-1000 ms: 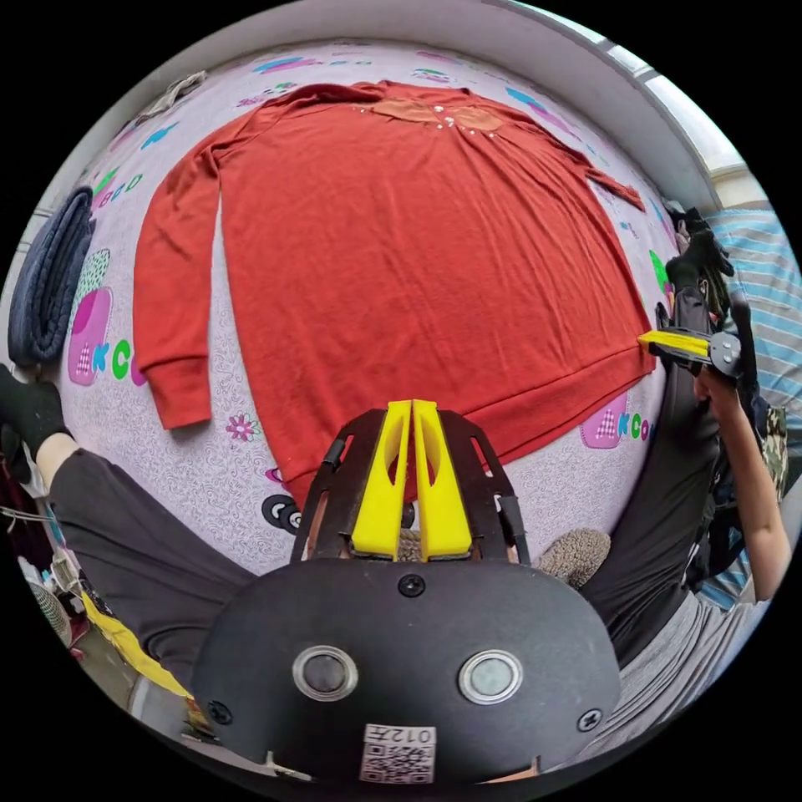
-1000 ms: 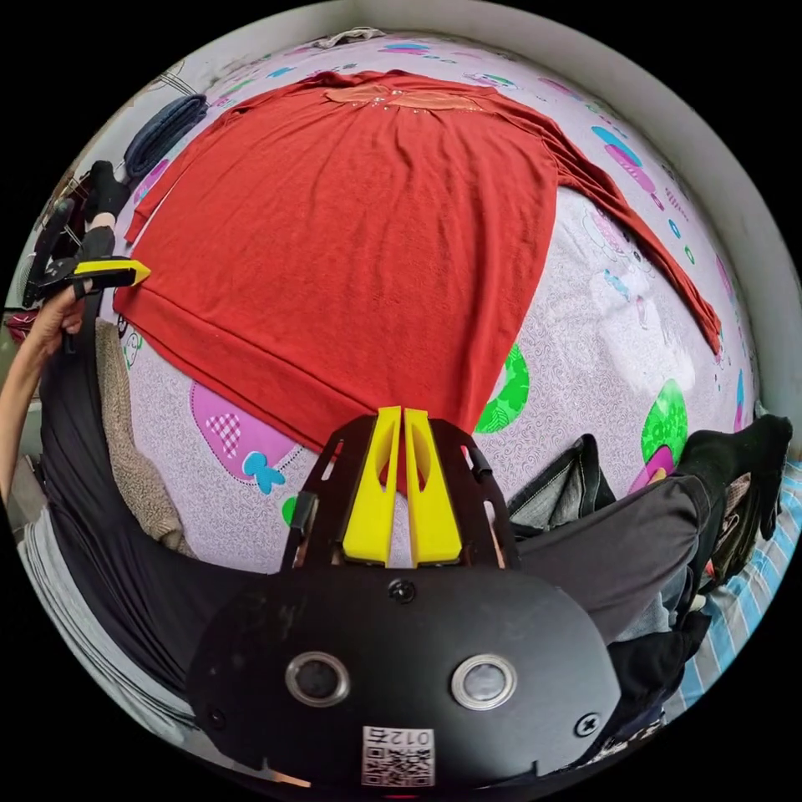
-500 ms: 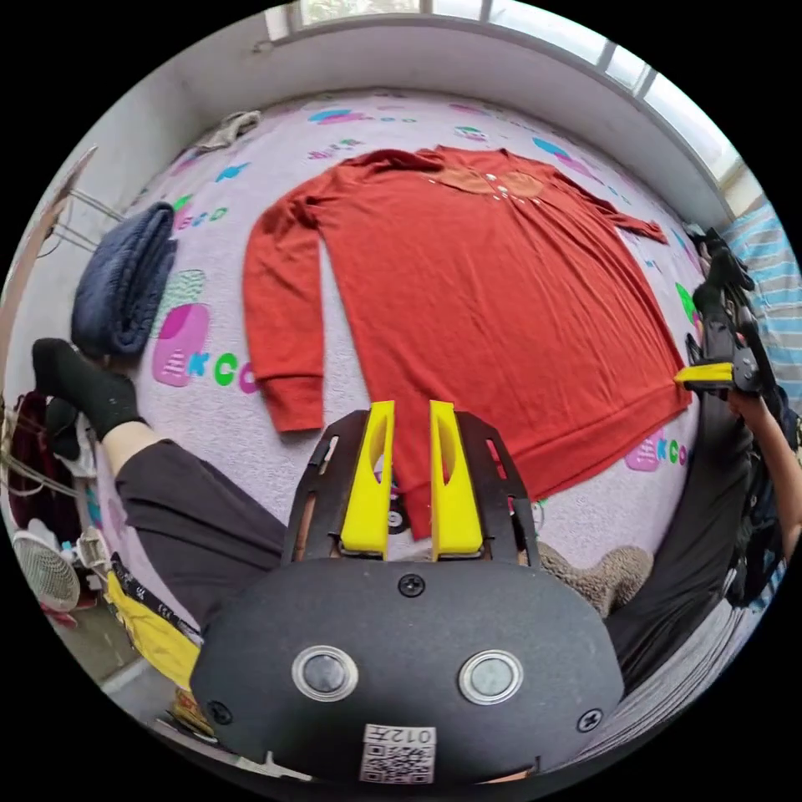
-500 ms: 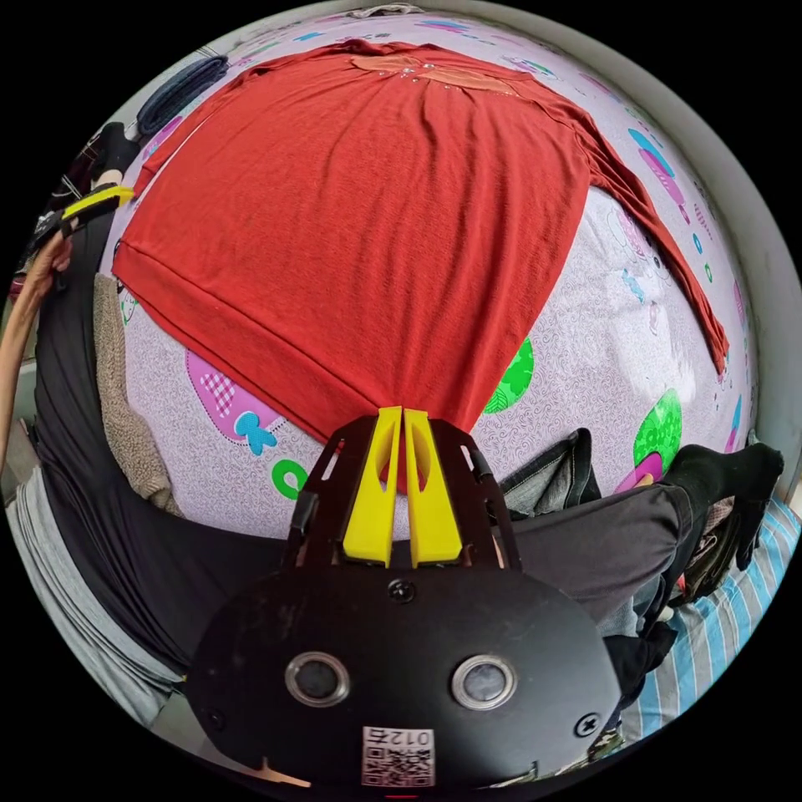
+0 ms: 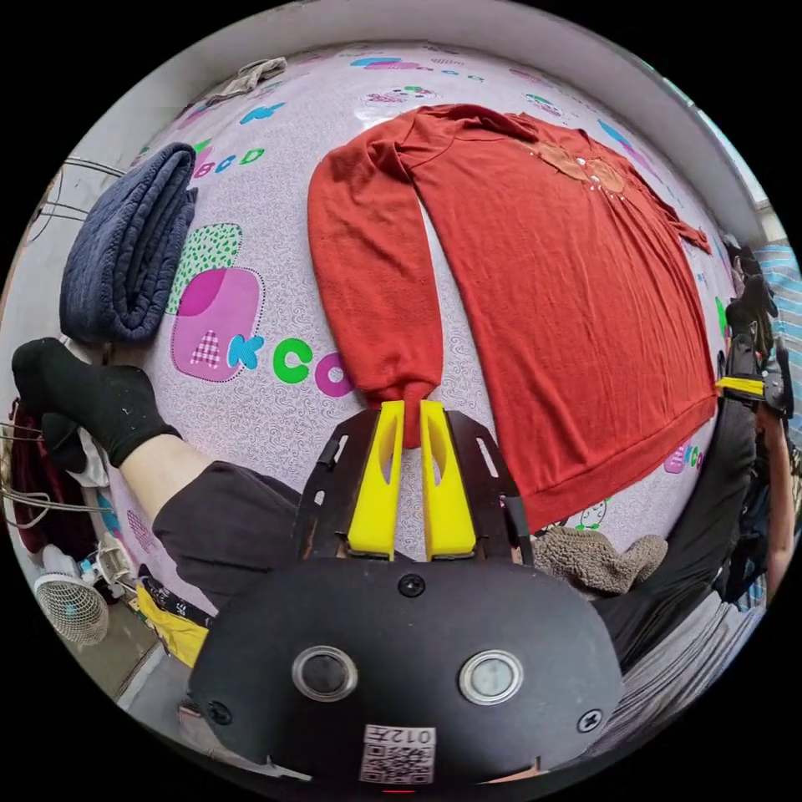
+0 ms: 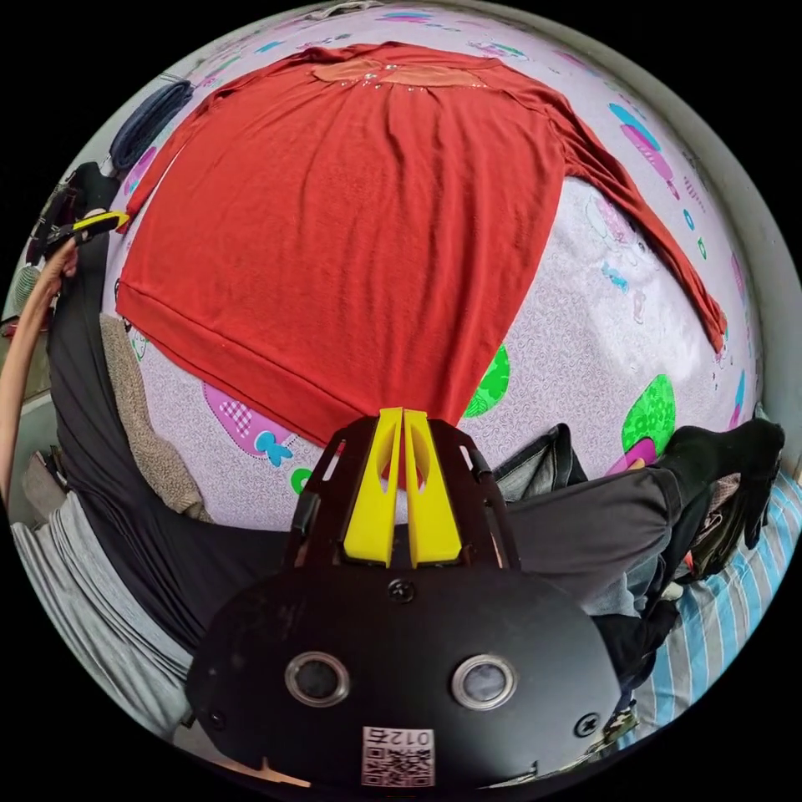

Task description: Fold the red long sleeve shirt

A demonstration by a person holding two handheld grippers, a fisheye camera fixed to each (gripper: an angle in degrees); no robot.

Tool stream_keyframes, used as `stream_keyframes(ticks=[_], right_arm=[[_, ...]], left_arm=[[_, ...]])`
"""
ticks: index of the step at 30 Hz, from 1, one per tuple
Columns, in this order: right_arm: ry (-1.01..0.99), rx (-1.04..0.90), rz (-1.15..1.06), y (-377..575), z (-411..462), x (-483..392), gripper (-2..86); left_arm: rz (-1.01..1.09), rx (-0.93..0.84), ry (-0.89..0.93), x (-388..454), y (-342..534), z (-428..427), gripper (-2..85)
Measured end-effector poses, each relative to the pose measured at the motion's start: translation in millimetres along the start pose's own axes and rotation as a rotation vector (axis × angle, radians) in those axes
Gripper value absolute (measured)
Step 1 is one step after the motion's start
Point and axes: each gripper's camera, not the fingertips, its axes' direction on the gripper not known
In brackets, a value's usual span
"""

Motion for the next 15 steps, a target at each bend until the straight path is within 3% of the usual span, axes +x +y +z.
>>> stream_keyframes(ticks=[7, 11, 15], right_arm=[[0.016, 0.079, -0.046, -50.6, -35.9, -21.5, -0.7], [0.010, 0.073, -0.091, -82.1, -37.3, -44.4, -0.7], [-0.002, 0.057, -0.117, -99.7, -38.9, -53.6, -0.7]], left_arm=[[-0.206, 0.325, 0.533, -136.1, 19.7, -91.3, 2.2], [-0.569, 0.676, 0.737, -246.6, 76.3, -116.1, 2.4], [-0.736, 0.653, 0.590, -288.6, 95.5, -107.3, 3.2]])
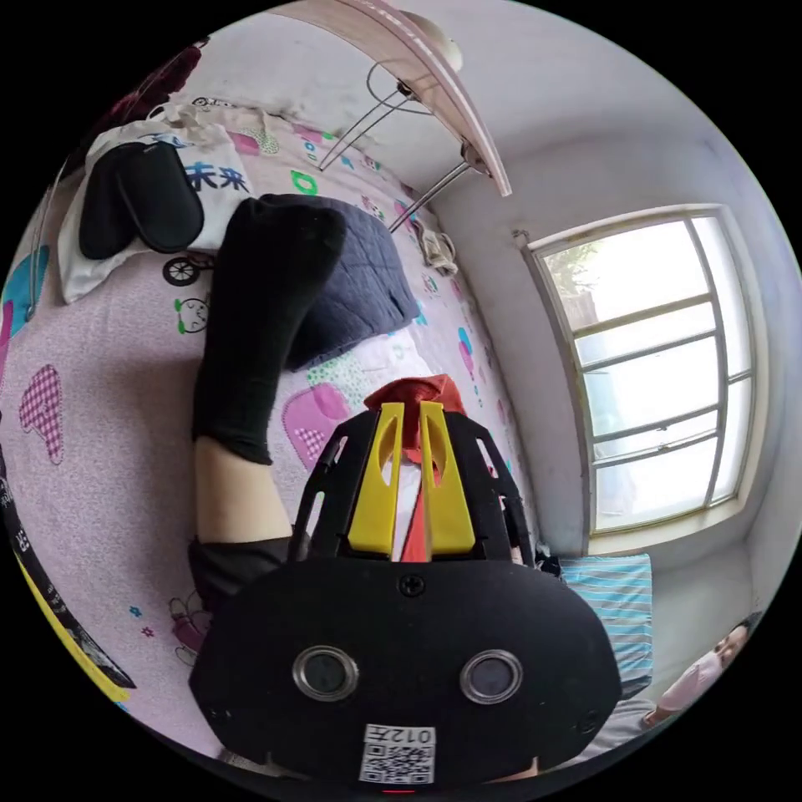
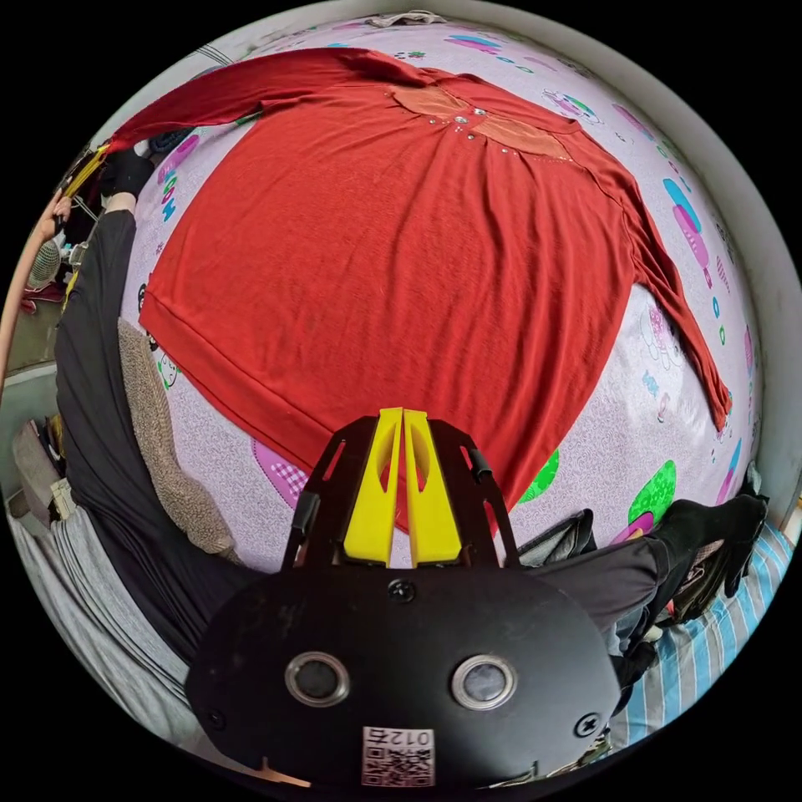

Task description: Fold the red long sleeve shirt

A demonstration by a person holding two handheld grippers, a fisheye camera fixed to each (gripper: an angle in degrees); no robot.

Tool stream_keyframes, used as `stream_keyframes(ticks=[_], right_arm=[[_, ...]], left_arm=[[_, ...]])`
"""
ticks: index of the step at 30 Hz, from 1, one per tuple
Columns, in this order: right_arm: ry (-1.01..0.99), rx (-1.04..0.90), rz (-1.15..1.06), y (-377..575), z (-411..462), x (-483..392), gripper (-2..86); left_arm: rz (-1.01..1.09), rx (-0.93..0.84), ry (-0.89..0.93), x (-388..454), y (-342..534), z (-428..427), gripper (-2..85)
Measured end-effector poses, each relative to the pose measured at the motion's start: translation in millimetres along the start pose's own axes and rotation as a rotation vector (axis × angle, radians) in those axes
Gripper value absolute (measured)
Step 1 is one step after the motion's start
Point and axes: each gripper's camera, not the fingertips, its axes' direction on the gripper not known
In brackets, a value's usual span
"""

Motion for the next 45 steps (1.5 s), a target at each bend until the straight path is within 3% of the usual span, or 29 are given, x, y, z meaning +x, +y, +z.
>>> stream_keyframes(ticks=[4, 7, 9, 10, 12, 15, 18, 26, 34, 40, 45], right_arm=[[-0.020, -0.010, -0.011, -13.4, -3.5, -0.4, -0.7], [-0.028, 0.022, -0.034, -16.5, -15.7, -6.5, -0.7], [-0.019, 0.043, -0.047, -14.7, -23.4, -11.1, -0.7], [0.005, 0.051, -0.053, -12.2, -26.8, -12.2, -0.7], [0.059, 0.062, -0.039, -6.5, -31.2, -6.4, -0.7], [0.049, 0.053, 0.025, 5.4, -40.8, 23.9, -0.7], [0.048, 0.041, 0.089, 22.2, -54.7, 58.5, -0.7], [0.056, -0.042, 0.117, 53.4, -68.8, 107.5, -0.7], [0.041, 0.068, 0.129, 86.0, -121.8, 104.1, -0.6], [-0.291, 0.405, -0.209, 119.3, -221.9, -44.9, 2.3], [-0.261, 0.423, -0.444, 112.6, -206.9, -195.1, 8.4]], left_arm=[[0.042, 0.063, -0.003, -9.7, -7.2, 4.8, 4.3], [0.062, 0.250, -0.042, -3.4, -4.8, -15.1, 4.5], [0.236, 0.313, -0.094, 36.5, 8.0, -18.5, 3.0], [0.288, 0.265, -0.095, 48.6, 10.7, -9.6, 2.6], [0.467, -0.136, -0.067, 93.5, 31.3, 63.8, 1.6], [0.650, -0.518, -0.106, 136.8, 110.4, 159.8, 1.2], [0.800, -0.739, -0.188, 162.1, 190.4, 224.6, 0.9], [0.965, -0.889, -0.460, 157.5, 247.4, 266.5, 0.8], [0.956, -0.872, -0.381, 155.1, 205.9, 225.8, 1.2], [1.317, -1.065, -0.350, 202.6, 233.6, 180.9, 4.0], [1.571, -1.192, -0.403, 210.6, 230.1, 171.9, 11.1]])
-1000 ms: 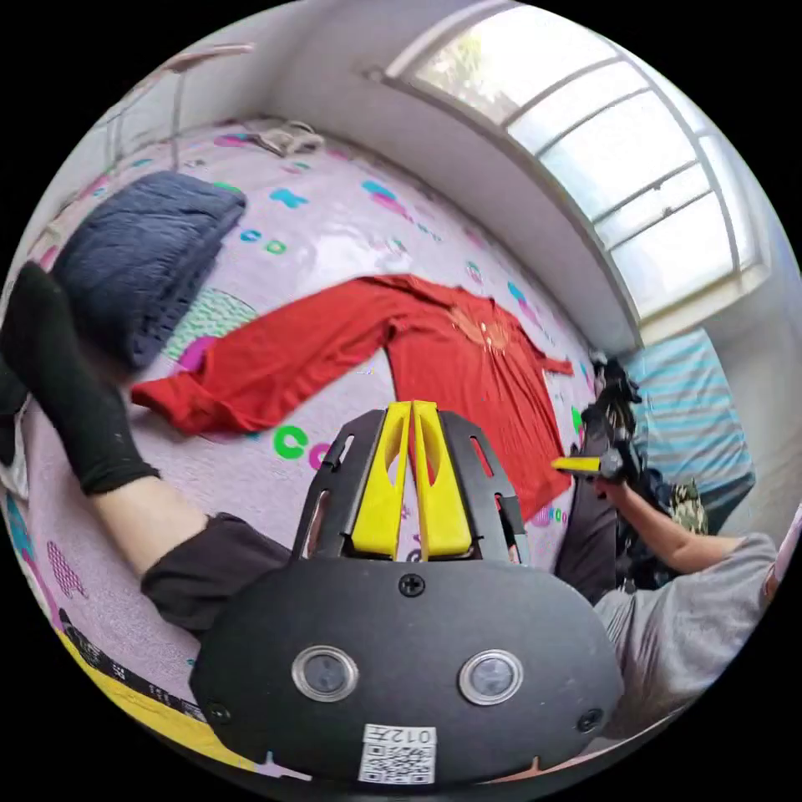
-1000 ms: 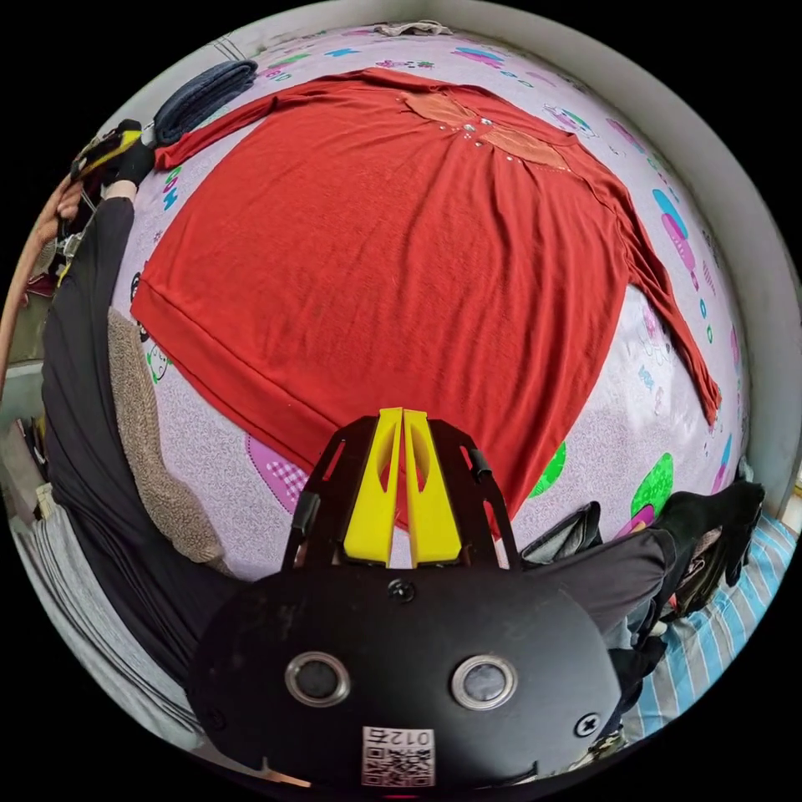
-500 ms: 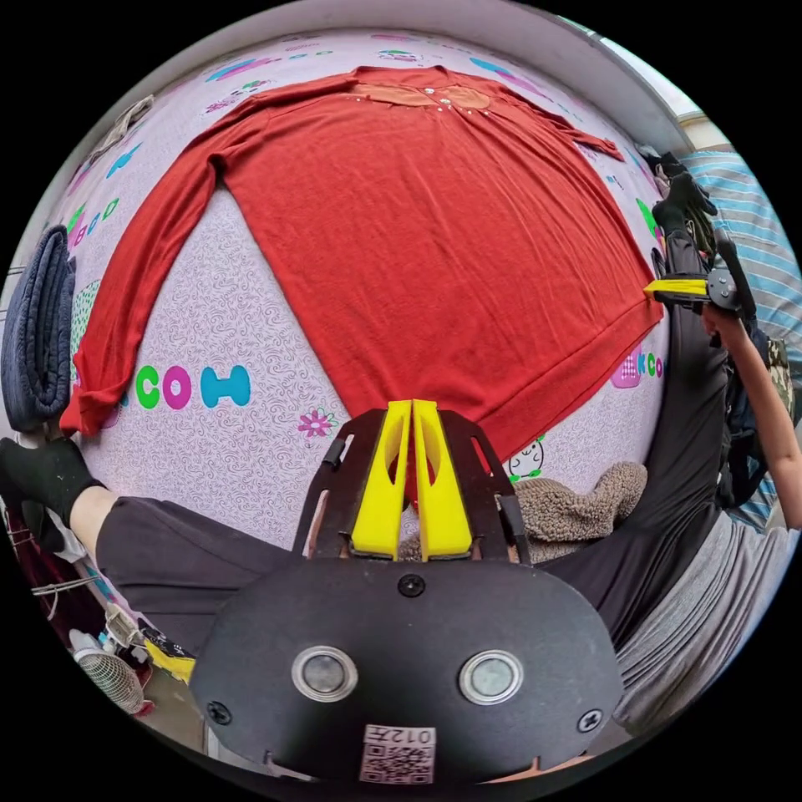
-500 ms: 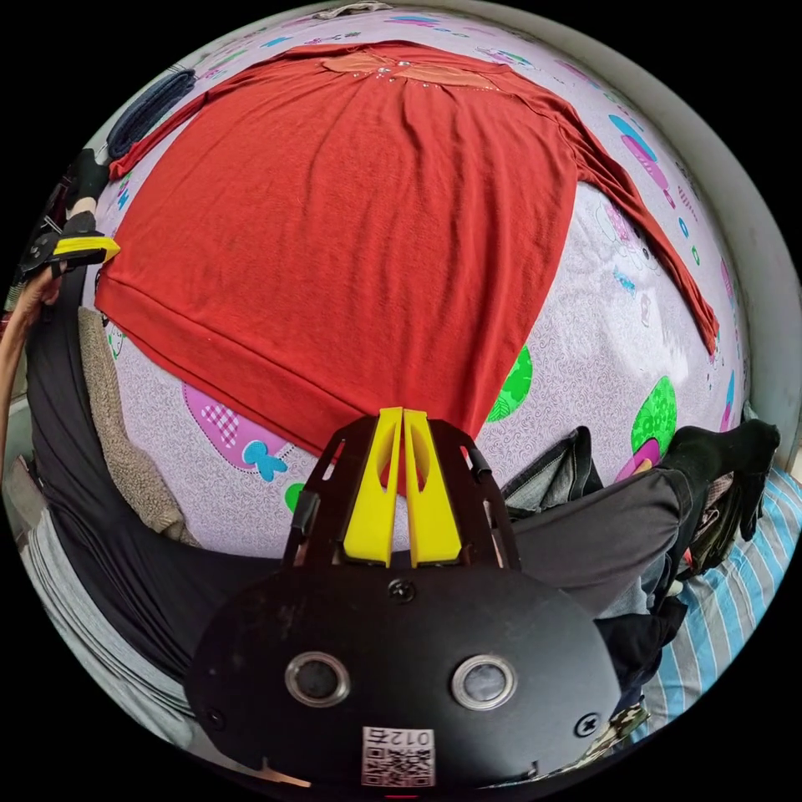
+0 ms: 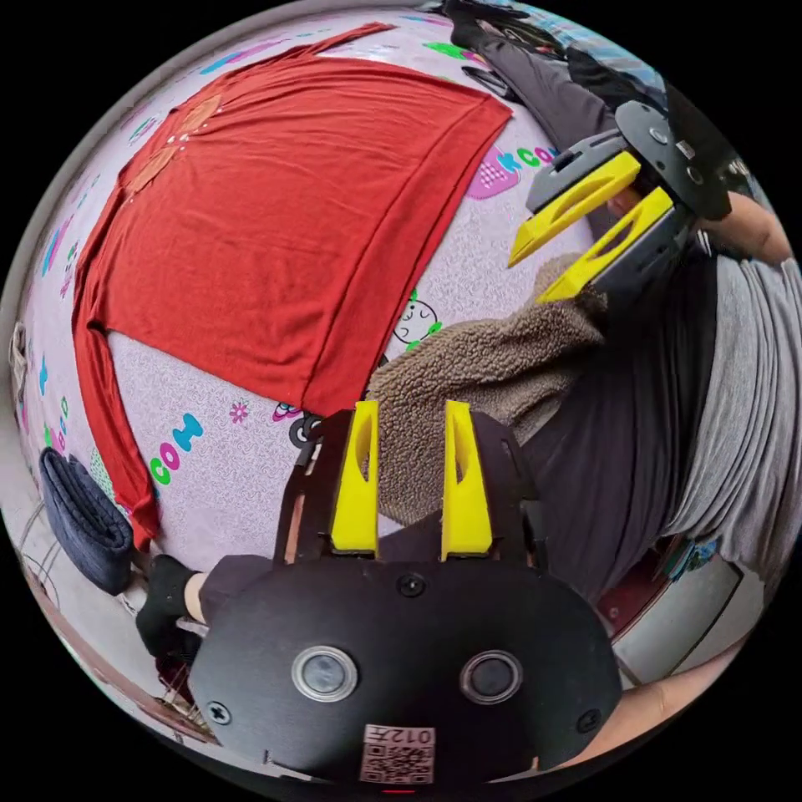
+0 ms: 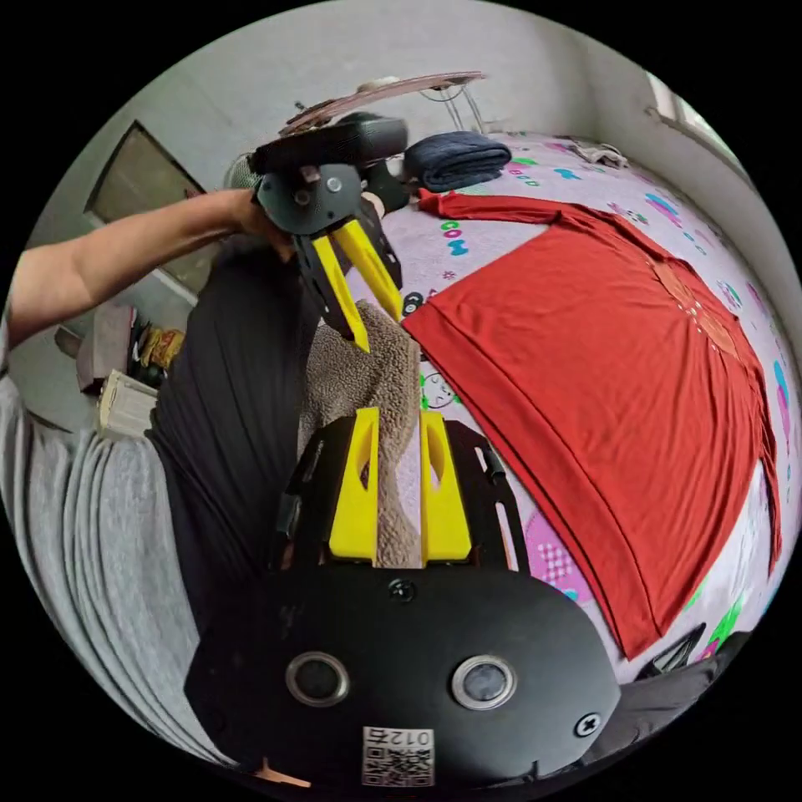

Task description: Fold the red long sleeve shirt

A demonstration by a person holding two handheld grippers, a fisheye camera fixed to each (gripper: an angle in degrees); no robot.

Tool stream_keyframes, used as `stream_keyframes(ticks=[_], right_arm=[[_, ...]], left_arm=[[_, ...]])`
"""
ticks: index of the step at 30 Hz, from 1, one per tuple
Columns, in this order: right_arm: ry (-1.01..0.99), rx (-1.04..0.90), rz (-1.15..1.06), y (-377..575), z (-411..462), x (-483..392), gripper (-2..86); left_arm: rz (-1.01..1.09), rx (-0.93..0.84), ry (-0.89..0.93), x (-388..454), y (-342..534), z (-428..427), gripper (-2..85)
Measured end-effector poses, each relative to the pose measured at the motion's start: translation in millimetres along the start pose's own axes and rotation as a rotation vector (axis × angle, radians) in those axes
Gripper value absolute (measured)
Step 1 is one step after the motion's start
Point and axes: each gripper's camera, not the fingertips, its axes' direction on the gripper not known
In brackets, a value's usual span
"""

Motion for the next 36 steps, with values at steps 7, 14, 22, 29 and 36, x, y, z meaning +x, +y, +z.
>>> stream_keyframes(ticks=[7, 14, 22, 29, 36], right_arm=[[0.157, -0.073, -0.210, -15.8, 52.3, -71.0, 13.7], [0.180, -0.123, -0.321, 1.0, 62.0, -86.5, 8.2], [-0.939, -0.194, 0.205, -6.0, 60.4, 50.9, 0.9], [-0.609, -0.122, 0.399, 31.6, 90.6, 81.6, 4.0], [-0.352, -0.094, 0.155, 31.4, 103.6, 26.4, 4.6]], left_arm=[[0.175, -0.122, -0.042, -16.0, -5.6, -2.6, 14.4], [0.284, -0.211, -0.198, -36.6, -22.2, -5.6, 11.3], [0.369, -0.427, 0.491, -112.2, -37.6, -45.3, 4.0], [0.113, -0.380, 0.715, -181.8, -60.8, -1.3, 3.4], [0.018, -0.023, 0.351, -176.8, -29.2, -75.7, 2.7]])
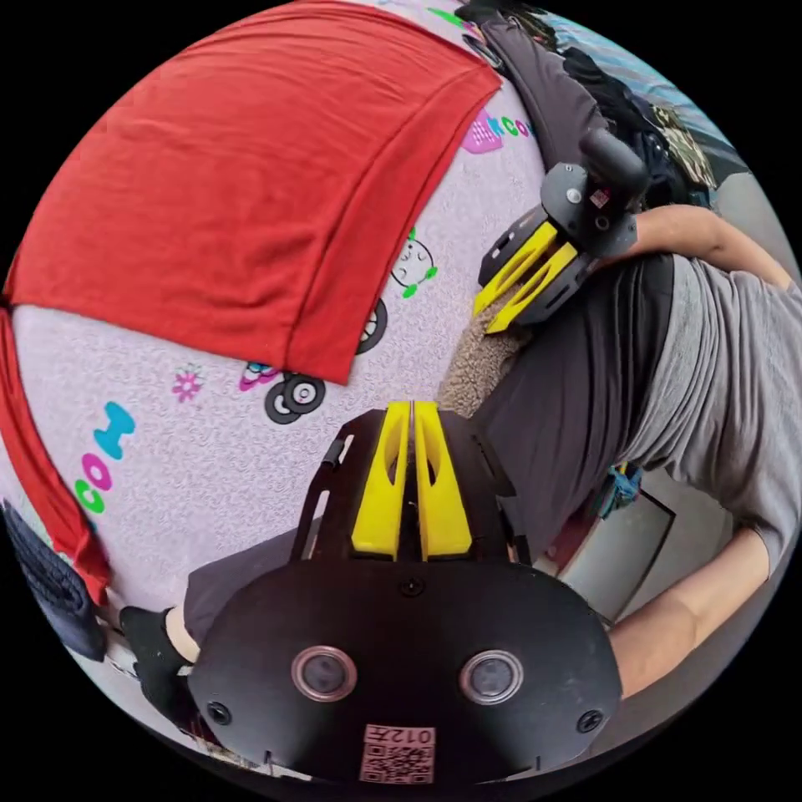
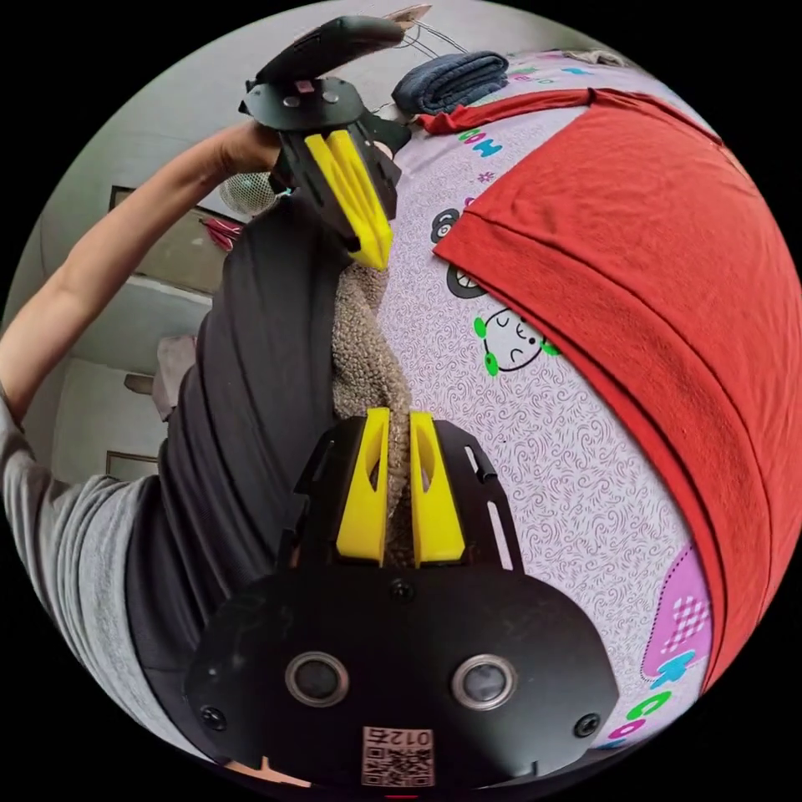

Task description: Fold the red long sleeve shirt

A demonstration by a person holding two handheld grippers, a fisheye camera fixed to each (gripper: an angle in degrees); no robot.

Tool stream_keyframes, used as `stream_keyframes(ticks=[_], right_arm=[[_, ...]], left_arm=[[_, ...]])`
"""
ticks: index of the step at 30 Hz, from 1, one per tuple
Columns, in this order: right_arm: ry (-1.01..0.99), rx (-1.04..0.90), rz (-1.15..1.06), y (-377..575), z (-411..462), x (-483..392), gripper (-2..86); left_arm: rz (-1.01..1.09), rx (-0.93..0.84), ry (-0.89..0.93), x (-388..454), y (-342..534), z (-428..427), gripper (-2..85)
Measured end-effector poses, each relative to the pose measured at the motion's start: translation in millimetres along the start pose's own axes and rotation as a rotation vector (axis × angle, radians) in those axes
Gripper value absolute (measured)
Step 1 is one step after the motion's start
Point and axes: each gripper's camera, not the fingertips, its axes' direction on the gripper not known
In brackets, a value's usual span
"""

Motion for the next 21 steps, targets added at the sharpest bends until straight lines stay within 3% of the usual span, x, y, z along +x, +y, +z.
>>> stream_keyframes(ticks=[4, 8, 10, 14, 18, 21], right_arm=[[0.110, 0.102, -0.016, 29.2, -24.1, -10.7, 6.2], [0.531, 0.081, -0.029, 95.7, -90.5, 5.3, 6.2], [0.654, 0.006, 0.032, 125.4, -113.9, 39.5, 6.3], [0.576, -0.123, 0.305, 184.8, -144.6, 147.5, 6.1], [0.510, -0.149, 0.395, 209.0, -118.9, 188.7, 6.2], [0.513, -0.274, 0.414, 215.1, -64.4, 202.8, 6.2]], left_arm=[[-0.044, 0.230, -0.197, 35.6, 21.0, -22.5, 3.8], [0.082, 0.039, -0.568, 119.7, -11.4, 50.1, 6.4], [0.140, 0.022, -0.623, 145.3, -23.7, 77.8, 7.3], [0.119, -0.020, -0.624, 158.1, -49.2, 115.0, 8.7], [0.096, -0.069, -0.607, 164.6, -63.3, 136.7, 6.8], [0.062, -0.090, -0.585, 174.0, -69.9, 143.5, 4.4]])
